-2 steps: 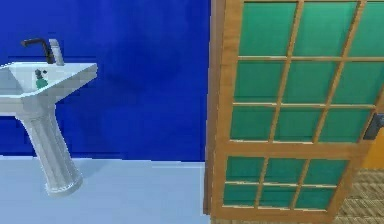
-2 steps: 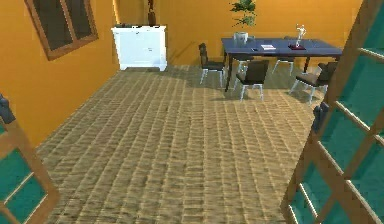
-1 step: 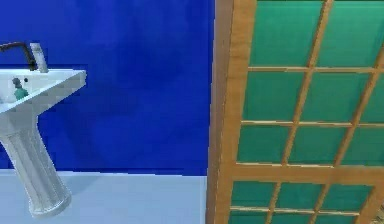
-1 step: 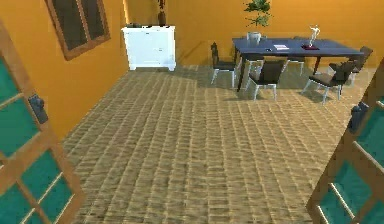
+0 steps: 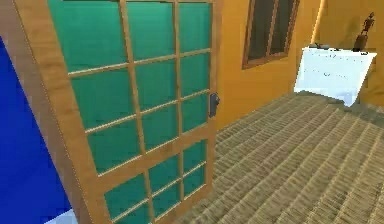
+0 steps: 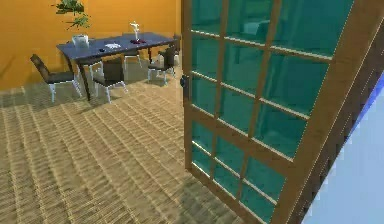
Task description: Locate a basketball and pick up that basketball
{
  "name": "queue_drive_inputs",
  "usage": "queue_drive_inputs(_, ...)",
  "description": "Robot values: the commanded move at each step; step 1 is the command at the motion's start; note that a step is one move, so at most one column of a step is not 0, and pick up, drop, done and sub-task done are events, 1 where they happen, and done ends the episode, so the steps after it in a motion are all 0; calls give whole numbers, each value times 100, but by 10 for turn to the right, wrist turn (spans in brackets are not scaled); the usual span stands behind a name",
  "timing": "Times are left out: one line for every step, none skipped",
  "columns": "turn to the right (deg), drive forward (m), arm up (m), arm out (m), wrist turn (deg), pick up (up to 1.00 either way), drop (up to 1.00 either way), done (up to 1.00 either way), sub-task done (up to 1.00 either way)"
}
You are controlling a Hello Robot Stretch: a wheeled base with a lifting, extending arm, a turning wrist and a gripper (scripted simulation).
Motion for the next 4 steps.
queue_drive_inputs(450, 0, 0, 0, 0, 0, 0, 0, 0)
queue_drive_inputs(150, 0, 0, 0, 0, 0, 0, 0, 0)
queue_drive_inputs(0, 100, 0, 0, 0, 0, 0, 0, 0)
queue_drive_inputs(30, 0, 0, 0, 0, 0, 0, 0, 0)
